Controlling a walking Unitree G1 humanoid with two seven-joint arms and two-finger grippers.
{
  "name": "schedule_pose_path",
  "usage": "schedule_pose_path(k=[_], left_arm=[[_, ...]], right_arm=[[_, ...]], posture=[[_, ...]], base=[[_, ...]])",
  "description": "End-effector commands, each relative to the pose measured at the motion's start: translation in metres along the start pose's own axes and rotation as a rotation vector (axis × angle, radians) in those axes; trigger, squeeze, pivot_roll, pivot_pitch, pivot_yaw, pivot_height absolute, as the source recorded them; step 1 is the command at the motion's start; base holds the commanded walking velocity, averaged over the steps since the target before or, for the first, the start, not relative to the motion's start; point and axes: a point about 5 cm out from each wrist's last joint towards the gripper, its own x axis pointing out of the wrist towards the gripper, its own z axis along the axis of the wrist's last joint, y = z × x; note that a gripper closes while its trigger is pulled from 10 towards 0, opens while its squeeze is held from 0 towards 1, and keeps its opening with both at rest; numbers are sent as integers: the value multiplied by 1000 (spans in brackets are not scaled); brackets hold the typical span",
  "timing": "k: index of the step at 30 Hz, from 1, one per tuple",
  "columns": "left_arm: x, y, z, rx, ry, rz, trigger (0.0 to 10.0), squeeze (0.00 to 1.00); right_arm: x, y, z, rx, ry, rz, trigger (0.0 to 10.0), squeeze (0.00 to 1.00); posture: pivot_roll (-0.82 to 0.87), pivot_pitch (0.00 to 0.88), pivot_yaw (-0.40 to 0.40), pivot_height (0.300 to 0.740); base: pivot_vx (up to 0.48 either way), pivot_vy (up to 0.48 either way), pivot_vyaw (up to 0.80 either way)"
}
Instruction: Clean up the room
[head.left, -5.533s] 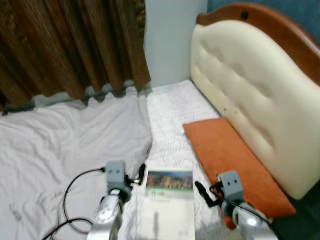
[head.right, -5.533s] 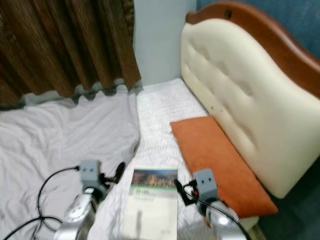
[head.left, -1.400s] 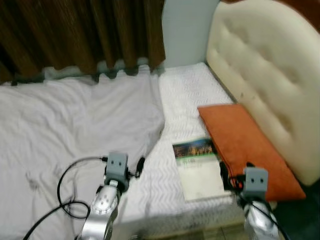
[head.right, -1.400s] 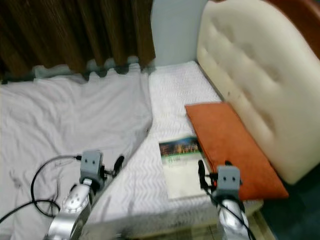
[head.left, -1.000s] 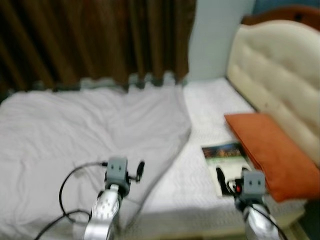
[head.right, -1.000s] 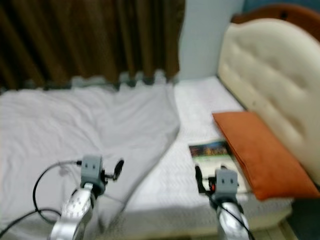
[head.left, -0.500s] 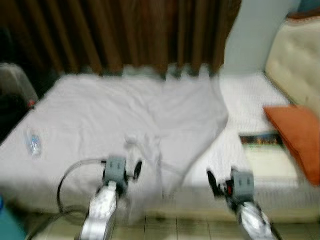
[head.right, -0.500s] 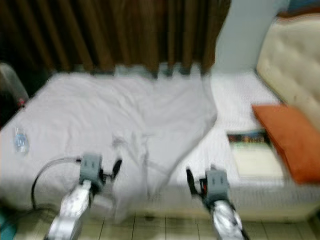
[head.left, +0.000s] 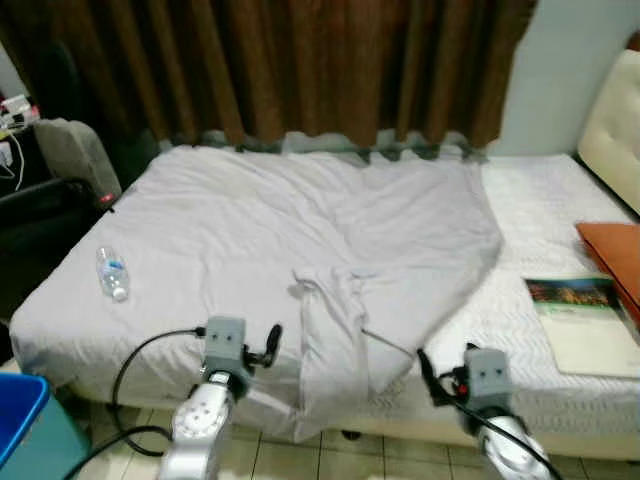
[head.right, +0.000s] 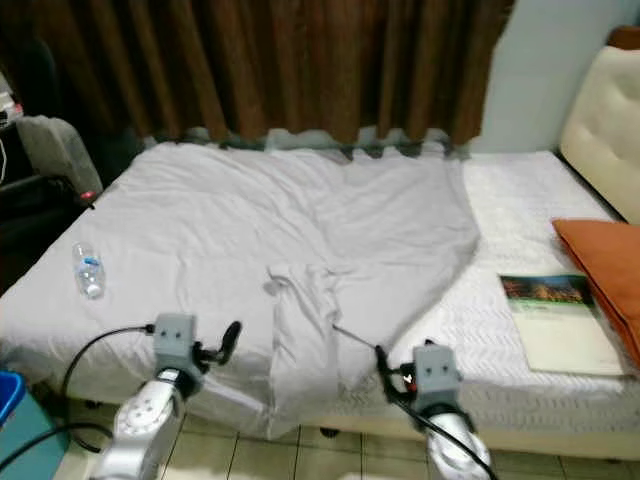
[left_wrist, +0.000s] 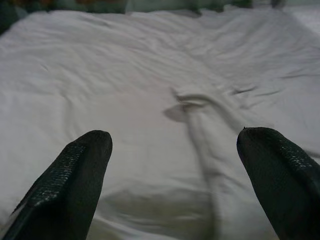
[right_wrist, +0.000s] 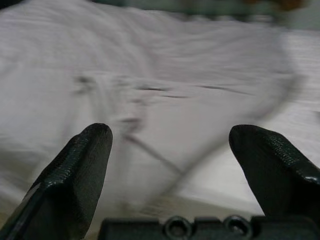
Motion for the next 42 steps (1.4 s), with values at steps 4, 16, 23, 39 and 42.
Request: schedule_pose_path(k=[4,16,23,39,42], left_arm=[[7,-18,8,37,-27,-98,10000,0],[9,-20,7,20,-17,-92,10000,0],[7,-24,3,19,-9,-82,10000,0],[11,-25,-1,90,36,-57,10000,0],[12,-27,0,82,31,-63,10000,0]], right_arm=[[-5,-13,-5,-11,31,-35,10000,0],[-2,-11,-7,-3,56,-22,10000,0],[5,-9,-3,-9,45,0,10000,0],[7,-2,-5,-14,45,28,10000,0],[7,-3,-4,-10,34,24,10000,0]], posture=[[-93,33,21,740],[-97,29,27,740],[-91,23,25,740],[-86,19,29,740],[-86,19,29,740]], base=[[352,326,0],[352,325,-800],[344,334,-229],[221,244,-247],[0,0,0]])
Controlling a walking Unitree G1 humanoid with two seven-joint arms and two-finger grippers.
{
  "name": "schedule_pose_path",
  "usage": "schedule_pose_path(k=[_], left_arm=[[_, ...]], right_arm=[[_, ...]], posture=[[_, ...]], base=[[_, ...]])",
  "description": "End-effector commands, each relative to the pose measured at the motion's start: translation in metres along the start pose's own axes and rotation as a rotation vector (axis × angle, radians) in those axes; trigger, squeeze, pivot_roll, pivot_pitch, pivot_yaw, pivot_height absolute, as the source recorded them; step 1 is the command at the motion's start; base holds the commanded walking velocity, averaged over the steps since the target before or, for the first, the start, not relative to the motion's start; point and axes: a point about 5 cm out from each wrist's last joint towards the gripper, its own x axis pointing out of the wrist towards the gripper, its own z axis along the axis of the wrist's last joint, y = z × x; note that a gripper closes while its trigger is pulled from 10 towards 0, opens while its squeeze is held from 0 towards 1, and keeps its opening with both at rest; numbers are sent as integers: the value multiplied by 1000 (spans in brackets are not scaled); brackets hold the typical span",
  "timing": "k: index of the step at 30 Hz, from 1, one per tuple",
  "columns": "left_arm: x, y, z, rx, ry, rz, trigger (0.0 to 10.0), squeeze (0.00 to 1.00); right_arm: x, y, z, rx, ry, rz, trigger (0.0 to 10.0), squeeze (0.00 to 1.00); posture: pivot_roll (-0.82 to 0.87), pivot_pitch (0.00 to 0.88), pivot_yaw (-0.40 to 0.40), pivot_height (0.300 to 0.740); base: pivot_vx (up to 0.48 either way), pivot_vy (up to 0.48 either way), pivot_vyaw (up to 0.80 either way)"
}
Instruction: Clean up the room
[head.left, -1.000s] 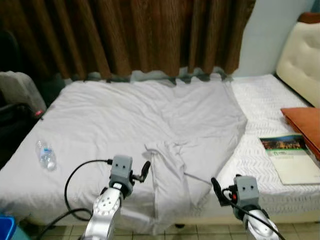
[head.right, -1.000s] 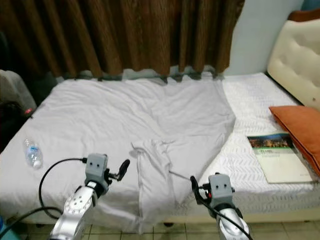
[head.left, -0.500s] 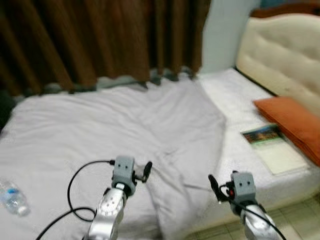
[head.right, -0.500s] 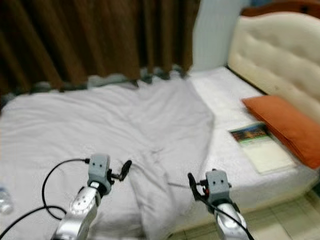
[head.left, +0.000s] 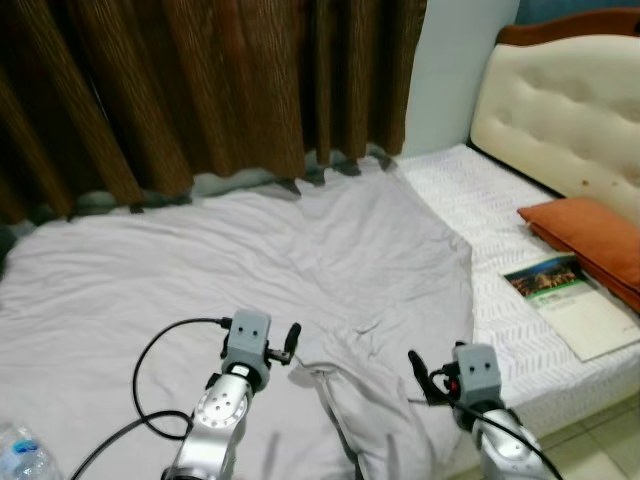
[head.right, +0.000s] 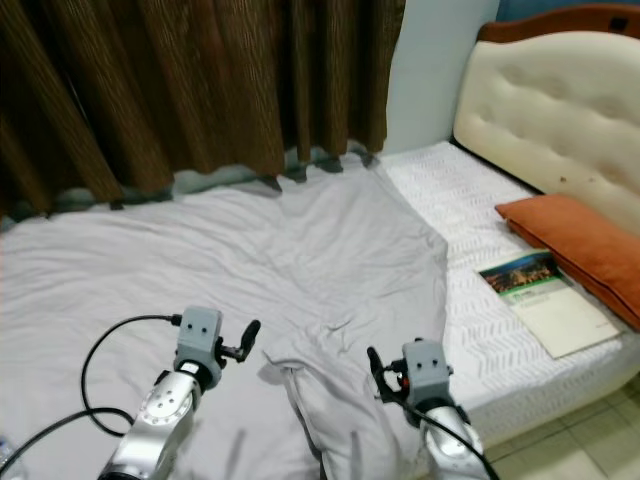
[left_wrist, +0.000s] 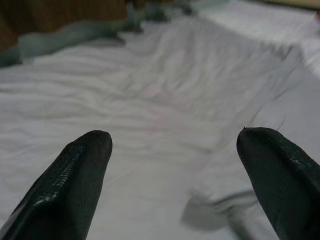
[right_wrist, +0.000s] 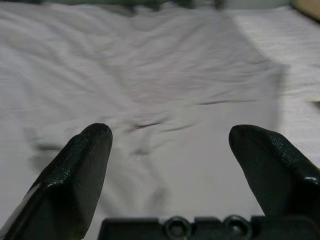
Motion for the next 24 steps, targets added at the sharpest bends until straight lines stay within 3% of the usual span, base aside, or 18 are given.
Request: schedule_pose_path(k=[1,9,17,18,22,24], left_arm=[[-1,0,-5,-3,28,8,10000,0],[0,1,-3,-58,17,38,10000,0],[7,16,-5,-71,62,121,10000,0],[13,21,-7,-56,112,144,10000,0],[15,25,-7,-46,134,155,10000,0],[22,35,-10,-95,195,203,10000,0]], right_arm=[[1,-4,2,-10,0,-4,10000,0],[1,-2,0,-6,10,8,10000,0],[0,-1,4,-7,-5,20,10000,0],[-1,0,4,-7,-5,30,10000,0],[-4,1,4,-7,-3,39,10000,0],[-10,5,1,1,16,67,10000,0]], posture=[[-86,19,29,740],[-98,28,32,740],[-111,52,31,740],[-119,62,32,740],[-131,83,27,740],[-156,130,12,740]], base=[[0,0,0],[288,-211,-792],[435,0,0],[0,0,0],[0,0,0],[0,0,0]])
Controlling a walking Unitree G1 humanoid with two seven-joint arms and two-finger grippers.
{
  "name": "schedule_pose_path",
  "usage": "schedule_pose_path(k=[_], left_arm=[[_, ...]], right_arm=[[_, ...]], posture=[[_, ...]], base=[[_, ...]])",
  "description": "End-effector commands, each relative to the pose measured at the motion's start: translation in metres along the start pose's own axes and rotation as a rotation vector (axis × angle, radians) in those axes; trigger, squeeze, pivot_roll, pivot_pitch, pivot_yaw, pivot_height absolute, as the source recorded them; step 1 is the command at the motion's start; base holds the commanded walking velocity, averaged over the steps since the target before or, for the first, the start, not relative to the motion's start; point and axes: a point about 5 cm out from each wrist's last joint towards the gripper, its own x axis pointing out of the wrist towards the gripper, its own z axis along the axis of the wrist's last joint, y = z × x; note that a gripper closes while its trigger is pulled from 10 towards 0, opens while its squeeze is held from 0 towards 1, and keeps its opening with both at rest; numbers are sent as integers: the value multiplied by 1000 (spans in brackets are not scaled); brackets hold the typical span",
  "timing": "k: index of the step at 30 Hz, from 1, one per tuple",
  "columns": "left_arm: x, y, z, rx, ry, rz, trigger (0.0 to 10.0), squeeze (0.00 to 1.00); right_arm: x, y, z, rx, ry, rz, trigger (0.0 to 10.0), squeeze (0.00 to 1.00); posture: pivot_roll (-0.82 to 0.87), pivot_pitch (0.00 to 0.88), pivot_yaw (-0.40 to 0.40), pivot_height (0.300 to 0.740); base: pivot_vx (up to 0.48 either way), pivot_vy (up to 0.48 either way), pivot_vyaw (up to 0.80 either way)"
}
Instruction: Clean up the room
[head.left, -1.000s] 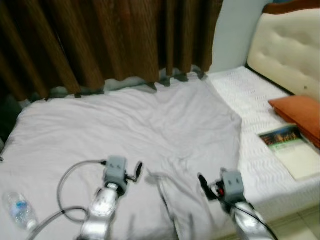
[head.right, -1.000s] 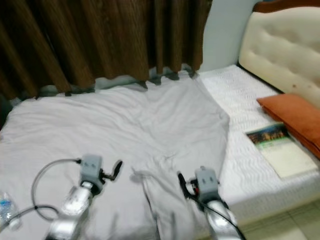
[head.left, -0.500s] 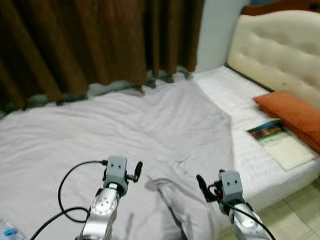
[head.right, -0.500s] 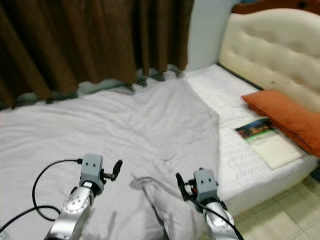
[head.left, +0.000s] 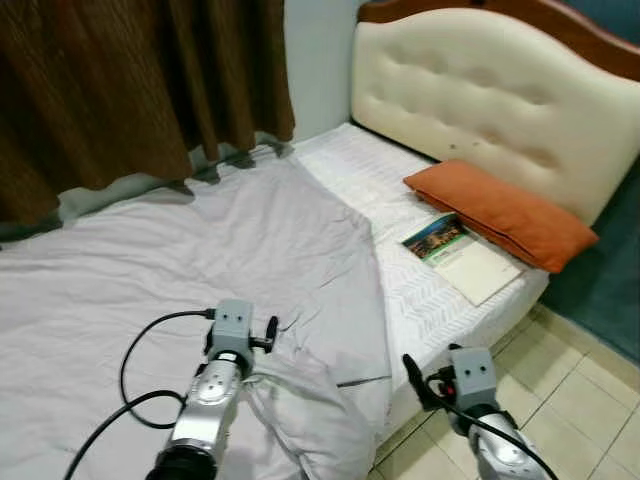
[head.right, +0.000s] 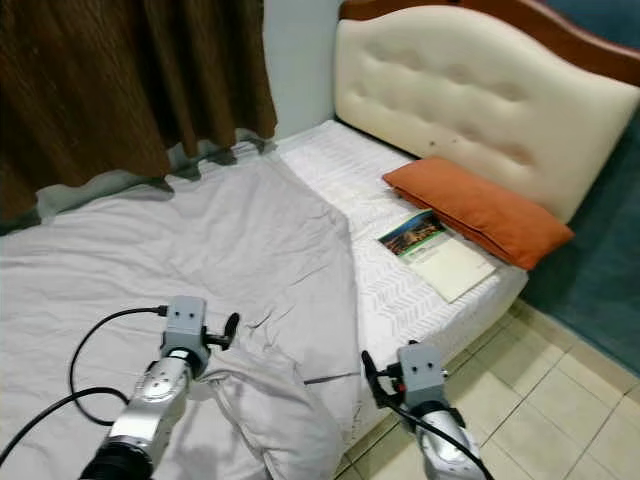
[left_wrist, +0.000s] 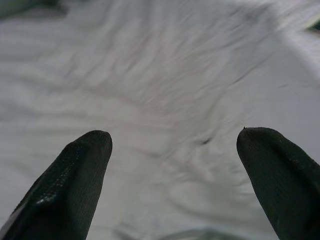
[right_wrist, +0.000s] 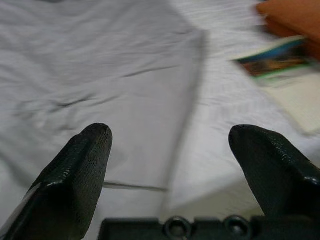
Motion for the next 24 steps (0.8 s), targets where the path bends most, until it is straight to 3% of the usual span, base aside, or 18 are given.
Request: schedule_pose_path(k=[1,6,10,11,12,17,21,23,24], left_arm=[[7,6,-5,-74,89,55,10000,0],[19,4,3,-173,179,92,10000,0],[24,-6,12,-154,192,76,10000,0],[25,-6,14,-152,191,87,10000,467],[26,-6,17,-149,184,96,10000,1000],[30,-6,30,-210,144,114,10000,1000],[34,-1,49,-345,49,149,10000,1000],[34,0,51,-360,36,154,10000,1000],[35,3,57,-491,-11,155,10000,1000]], right_arm=[[-10,4,-6,13,34,36,10000,0],[-36,13,-12,12,79,98,10000,0],[-60,17,-13,21,97,97,10000,0],[-66,19,-14,21,112,96,10000,0],[-72,23,-14,19,120,99,10000,0],[-96,34,-5,36,118,111,10000,0],[-121,39,0,51,137,106,10000,0],[-126,41,3,56,139,104,10000,0],[-140,45,1,58,172,108,10000,0]], posture=[[-169,150,6,740],[-257,264,-25,740],[-348,390,-45,740],[-367,414,-46,740],[-383,442,-51,740],[-437,526,-79,740],[-465,573,-95,740],[-469,582,-99,740],[-477,605,-109,740]], base=[[0,0,0],[0,0,0],[0,0,0],[0,0,0],[0,0,0],[0,0,0],[0,0,0],[0,0,0],[0,0,0]])
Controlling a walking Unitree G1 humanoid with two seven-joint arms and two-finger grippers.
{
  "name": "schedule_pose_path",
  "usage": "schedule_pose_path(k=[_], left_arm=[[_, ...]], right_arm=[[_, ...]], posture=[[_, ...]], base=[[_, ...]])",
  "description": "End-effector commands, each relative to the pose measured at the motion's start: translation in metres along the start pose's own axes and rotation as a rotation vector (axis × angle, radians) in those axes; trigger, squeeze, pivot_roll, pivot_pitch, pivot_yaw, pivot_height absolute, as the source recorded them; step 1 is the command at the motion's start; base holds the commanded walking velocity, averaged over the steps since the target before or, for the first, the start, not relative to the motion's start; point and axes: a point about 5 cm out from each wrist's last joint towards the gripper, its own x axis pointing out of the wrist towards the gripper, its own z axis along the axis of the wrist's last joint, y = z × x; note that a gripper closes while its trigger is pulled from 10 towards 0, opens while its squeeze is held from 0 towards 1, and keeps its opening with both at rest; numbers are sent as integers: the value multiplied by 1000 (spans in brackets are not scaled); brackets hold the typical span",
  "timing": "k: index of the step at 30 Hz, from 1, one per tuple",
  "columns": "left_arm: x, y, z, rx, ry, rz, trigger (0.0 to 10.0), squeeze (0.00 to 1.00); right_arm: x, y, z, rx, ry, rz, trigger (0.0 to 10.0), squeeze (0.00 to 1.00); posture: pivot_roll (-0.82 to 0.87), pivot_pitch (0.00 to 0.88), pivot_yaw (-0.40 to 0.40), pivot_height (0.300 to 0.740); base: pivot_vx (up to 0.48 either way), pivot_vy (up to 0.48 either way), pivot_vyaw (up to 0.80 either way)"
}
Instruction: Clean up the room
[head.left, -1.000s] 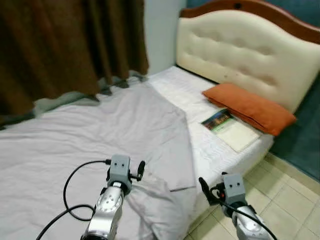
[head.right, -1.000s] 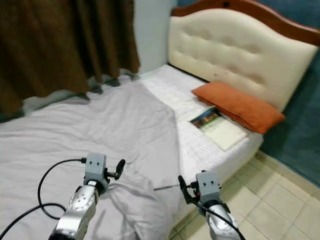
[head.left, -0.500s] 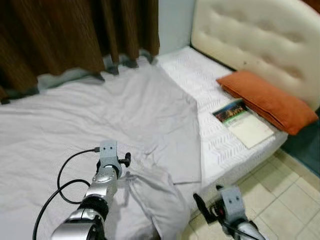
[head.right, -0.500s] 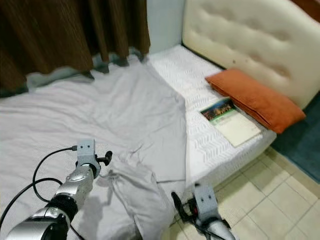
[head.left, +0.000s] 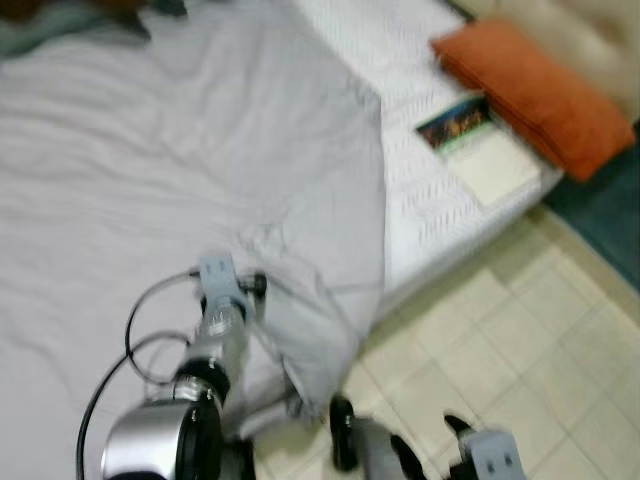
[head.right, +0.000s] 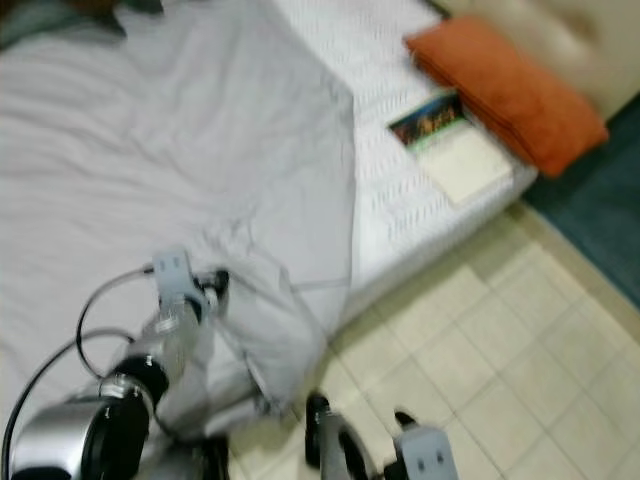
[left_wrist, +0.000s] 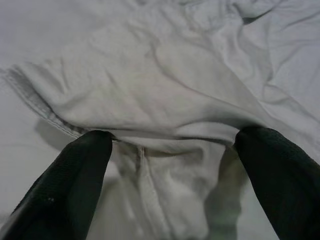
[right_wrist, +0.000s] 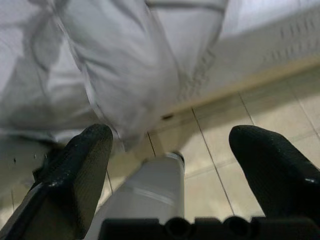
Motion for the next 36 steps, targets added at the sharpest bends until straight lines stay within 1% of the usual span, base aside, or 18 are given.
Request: schedule_pose_path(k=[1,2,3,5,6,8,9,10,15,18,21,23,27,28,29,32,33,36], left_arm=[[-2,5,-7,-100,11,17,10000,1000],[-2,6,-7,-154,4,13,10000,502],[-3,7,-12,-197,22,19,10000,0],[-5,9,-20,-215,54,33,10000,0],[-6,10,-28,-261,84,48,10000,0],[-7,10,-31,-281,96,51,10000,0],[-8,9,-33,-292,104,52,8353,0],[-9,2,-38,-289,123,25,0,0],[-9,-6,-38,-271,128,-4,0,0],[-7,-13,-30,-242,102,-43,0,0],[-6,-13,-25,-225,82,-49,0,0],[-5,-14,-23,-193,69,-58,0,0],[-5,-14,-21,-173,56,-68,0,0],[-5,-14,-20,-160,49,-72,0,0],[-5,-13,-17,-136,35,-86,0,0],[-4,-12,-13,-126,19,-98,0,0],[-3,-12,-11,-123,11,-103,0,0],[-2,-11,-6,-114,-7,-119,0,0]], right_arm=[[-14,4,-7,7,61,-1,10000,0],[-19,5,-9,8,75,1,10000,0],[-23,6,-12,11,92,1,10000,0],[-28,9,-13,16,109,0,10000,0],[-31,10,-13,19,115,-1,10000,0],[-33,11,-13,21,120,-3,10000,0],[-34,11,-12,22,124,-4,10000,0],[-37,12,-13,23,135,-9,10000,0],[-40,13,-13,25,143,-16,10000,0],[-42,10,-14,24,149,-35,10000,0],[-40,8,-15,20,151,-44,10000,0],[-37,5,-16,-5,139,-51,10000,0],[-32,1,-16,-48,109,-66,10000,0],[-28,-1,-16,-73,86,-77,10000,0],[-18,-6,-14,-110,7,-90,10000,0],[0,-11,-19,-184,-46,-76,10000,0],[9,-13,-21,-194,-58,-63,10000,0],[36,-14,-19,-174,-105,-16,10000,0]], posture=[[-477,605,-109,740],[-476,607,-109,740],[-478,612,-109,740],[-484,616,-109,740],[-491,618,-111,740],[-498,622,-111,740],[-498,622,-111,740],[-512,626,-111,740],[-513,623,-105,740],[-500,610,-89,740],[-490,602,-79,740],[-479,595,-73,740],[-466,589,-67,740],[-452,583,-59,740],[-429,572,-47,740],[-384,566,-23,740],[-366,567,-14,740],[-317,564,6,740]], base=[[0,0,0],[0,0,0],[0,0,0],[0,0,0],[0,0,0],[0,0,0],[0,0,0],[0,0,0],[0,0,0],[0,0,0],[0,0,0],[0,0,0],[0,0,0],[0,0,0],[0,0,0],[0,0,0],[0,0,0],[0,0,0]])
